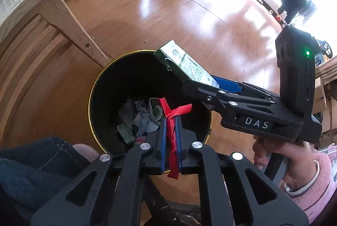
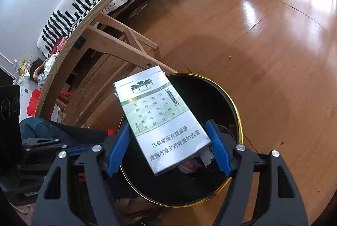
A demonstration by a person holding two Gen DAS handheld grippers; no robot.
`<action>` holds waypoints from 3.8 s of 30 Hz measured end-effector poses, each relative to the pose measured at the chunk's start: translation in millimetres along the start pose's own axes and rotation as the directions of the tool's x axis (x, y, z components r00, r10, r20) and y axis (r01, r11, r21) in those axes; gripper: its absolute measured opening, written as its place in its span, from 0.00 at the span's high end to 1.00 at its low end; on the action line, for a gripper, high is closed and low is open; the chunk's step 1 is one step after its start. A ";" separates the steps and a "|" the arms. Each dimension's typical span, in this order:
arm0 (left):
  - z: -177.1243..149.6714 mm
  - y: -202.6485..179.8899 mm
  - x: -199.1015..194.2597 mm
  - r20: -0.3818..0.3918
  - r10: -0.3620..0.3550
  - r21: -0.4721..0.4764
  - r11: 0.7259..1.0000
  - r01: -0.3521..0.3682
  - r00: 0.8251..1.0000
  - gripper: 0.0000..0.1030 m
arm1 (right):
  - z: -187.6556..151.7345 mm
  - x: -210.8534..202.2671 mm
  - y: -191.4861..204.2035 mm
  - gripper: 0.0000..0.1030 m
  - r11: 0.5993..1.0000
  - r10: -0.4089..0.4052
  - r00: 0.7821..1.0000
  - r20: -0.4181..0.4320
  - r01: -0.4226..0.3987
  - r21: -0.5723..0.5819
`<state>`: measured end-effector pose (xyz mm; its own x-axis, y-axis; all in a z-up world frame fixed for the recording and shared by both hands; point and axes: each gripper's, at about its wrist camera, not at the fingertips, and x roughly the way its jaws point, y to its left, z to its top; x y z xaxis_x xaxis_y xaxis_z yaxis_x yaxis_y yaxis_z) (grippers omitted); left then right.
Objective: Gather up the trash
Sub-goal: 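Carry the ribbon and cigarette pack over the bin and open both tools, then move both tools back over the table toward the blister pack and tissue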
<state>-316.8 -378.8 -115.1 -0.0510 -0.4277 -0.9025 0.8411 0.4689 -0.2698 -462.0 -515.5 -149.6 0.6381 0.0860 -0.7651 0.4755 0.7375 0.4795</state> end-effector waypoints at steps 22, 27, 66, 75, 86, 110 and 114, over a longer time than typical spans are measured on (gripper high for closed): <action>8.4 33.3 -64.8 0.135 0.054 -0.093 0.995 -0.041 0.989 0.07 | 38.9 -72.4 0.0 0.07 0.992 -0.059 0.969 0.238 0.032 0.118; -1.0 119.4 -166.0 0.333 0.271 -0.298 0.939 -0.172 0.903 0.06 | 55.9 -61.7 45.6 0.07 0.995 -0.092 0.969 0.228 0.099 -0.020; 18.5 416.0 -204.4 0.213 0.533 -0.454 0.796 -0.400 0.819 0.06 | 169.7 220.5 491.4 0.07 0.854 -0.105 0.992 0.072 0.127 -0.505; 26.8 420.7 -201.8 0.203 0.540 -0.442 0.795 -0.416 0.817 0.06 | 163.4 251.1 496.3 0.06 0.835 -0.121 0.992 0.017 0.111 -0.538; 39.8 426.6 -198.2 0.217 0.515 -0.393 0.824 -0.408 0.830 0.06 | 179.0 249.2 473.6 0.06 0.839 -0.146 0.988 0.055 0.153 -0.523; 40.6 431.0 -199.6 0.214 0.519 -0.408 0.817 -0.407 0.827 0.06 | 180.6 250.4 470.0 0.05 0.827 -0.187 0.980 0.066 0.193 -0.528; 40.6 430.9 -199.5 0.214 0.521 -0.407 0.816 -0.410 0.826 0.06 | 180.7 250.3 470.3 0.05 0.826 -0.182 0.981 0.063 0.187 -0.532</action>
<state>77.7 -122.8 -37.6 0.5115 -0.2741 -0.8144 0.4886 0.8724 0.0133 30.8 -268.1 -37.9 0.5781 -0.0918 -0.8108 0.1897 0.9816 0.0241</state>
